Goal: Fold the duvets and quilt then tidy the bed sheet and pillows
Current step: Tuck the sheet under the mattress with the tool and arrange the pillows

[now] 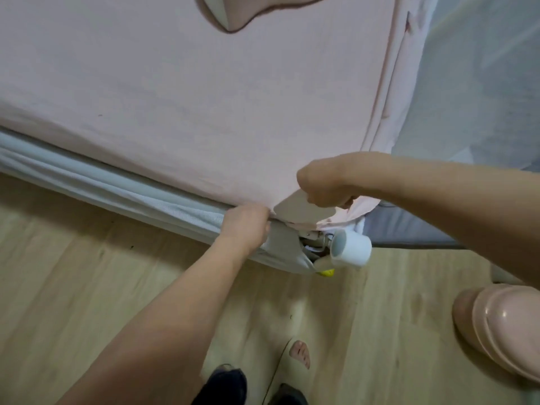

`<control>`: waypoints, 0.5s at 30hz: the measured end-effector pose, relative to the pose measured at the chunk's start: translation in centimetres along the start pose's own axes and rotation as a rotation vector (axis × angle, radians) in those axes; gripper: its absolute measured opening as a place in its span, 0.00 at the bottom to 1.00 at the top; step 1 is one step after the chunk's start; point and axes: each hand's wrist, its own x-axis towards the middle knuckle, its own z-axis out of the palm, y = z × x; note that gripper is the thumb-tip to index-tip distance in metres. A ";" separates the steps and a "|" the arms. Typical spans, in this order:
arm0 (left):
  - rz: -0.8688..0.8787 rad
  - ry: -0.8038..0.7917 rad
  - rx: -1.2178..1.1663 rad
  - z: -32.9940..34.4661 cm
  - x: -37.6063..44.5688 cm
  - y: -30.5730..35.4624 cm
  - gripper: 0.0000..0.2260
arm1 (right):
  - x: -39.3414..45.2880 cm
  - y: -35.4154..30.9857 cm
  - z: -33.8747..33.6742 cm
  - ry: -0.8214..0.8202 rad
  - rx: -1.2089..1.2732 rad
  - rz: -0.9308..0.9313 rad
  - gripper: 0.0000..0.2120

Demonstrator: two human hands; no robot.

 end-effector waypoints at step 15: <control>-0.084 0.251 -0.410 3.2 0.2 9.1 0.05 | -5.9 6.4 6.3 0.325 0.184 0.144 0.07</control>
